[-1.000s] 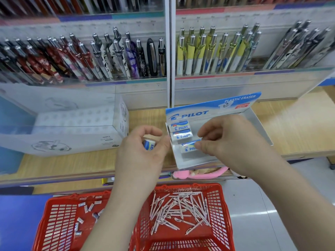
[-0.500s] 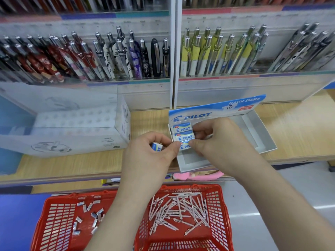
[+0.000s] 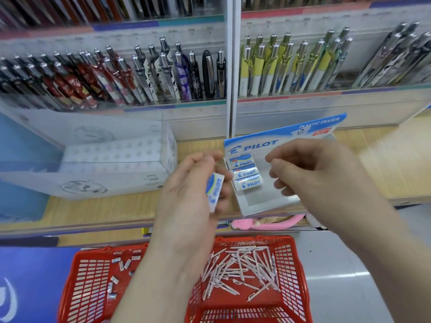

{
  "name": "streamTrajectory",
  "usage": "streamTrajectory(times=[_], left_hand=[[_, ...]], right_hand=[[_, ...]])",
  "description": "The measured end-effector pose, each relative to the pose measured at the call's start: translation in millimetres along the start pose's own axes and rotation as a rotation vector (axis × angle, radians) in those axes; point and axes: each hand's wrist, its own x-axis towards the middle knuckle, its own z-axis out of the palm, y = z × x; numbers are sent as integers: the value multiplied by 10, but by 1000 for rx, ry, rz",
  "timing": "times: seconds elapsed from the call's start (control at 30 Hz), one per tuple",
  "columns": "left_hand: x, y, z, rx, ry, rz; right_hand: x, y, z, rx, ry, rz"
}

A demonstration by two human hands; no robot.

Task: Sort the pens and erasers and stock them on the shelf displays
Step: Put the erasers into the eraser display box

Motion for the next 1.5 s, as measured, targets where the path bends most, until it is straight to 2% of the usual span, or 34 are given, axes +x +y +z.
streamTrajectory(times=[0.07, 0.13, 0.37, 0.57, 0.7, 0.8, 0.87, 0.97, 1.1, 1.2, 1.3, 1.5], left_hand=[[-62, 50, 66, -275, -74, -74], [-88, 42, 126, -369, -102, -79], [-211, -69, 299, -316, -122, 35], [-238, -75, 316, -79, -197, 96], [-167, -49, 100, 288, -124, 336], [-231, -31, 33, 527, -220, 324], [-283, -59, 42, 610, -198, 322], [-282, -96, 33, 667, -112, 352], [-230, -135, -38, 734, -87, 338], [-134, -199, -88, 753, -3, 326], [-47, -247, -115, 722, 10, 252], [9, -267, -132, 707, 10, 208]], right_hand=[[-193, -128, 36, 288, -124, 69], [-370, -206, 114, 419, -234, 119], [-456, -175, 195, 414, -126, 60], [-442, -144, 104, 481, -190, 55], [-393, -42, -1, 526, -131, 118], [-364, 12, -63, 608, -84, 187], [-363, 24, -63, 622, -102, 210], [-345, 66, -61, 537, -143, 221], [-269, 116, -102, 279, -126, 162], [-151, 130, -123, -60, -7, 65], [-47, 99, -78, -338, -38, 26], [29, 113, 64, -441, -59, 54]])
